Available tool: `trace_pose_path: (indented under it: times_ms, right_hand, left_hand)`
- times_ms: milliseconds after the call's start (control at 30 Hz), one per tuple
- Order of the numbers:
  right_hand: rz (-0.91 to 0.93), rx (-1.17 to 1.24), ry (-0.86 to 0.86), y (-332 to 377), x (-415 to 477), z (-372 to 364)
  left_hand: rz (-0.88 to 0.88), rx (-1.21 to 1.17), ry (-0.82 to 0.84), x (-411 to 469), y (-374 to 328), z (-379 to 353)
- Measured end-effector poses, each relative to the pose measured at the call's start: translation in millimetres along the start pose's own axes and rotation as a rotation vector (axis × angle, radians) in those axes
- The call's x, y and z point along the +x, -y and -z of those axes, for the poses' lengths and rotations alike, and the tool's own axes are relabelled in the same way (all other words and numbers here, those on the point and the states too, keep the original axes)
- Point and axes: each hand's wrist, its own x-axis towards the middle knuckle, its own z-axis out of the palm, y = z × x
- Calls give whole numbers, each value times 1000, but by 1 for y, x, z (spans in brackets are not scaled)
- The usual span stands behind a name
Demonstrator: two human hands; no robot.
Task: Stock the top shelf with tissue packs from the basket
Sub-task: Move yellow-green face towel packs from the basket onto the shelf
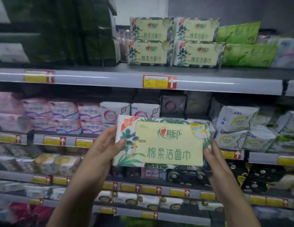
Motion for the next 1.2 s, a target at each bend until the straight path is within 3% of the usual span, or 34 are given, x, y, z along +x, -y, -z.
trace_pose_path:
  times_ms: [300, 767, 1200]
  right_hand:
    - [100, -20, -35, 9, 23, -54]
    - [232, 31, -77, 38, 44, -53]
    - [452, 170, 77, 82, 82, -44]
  left_hand:
    - [-58, 21, 118, 41, -31, 45]
    - [-129, -2, 200, 65, -57, 44]
    - [-275, -19, 216, 95, -101, 34]
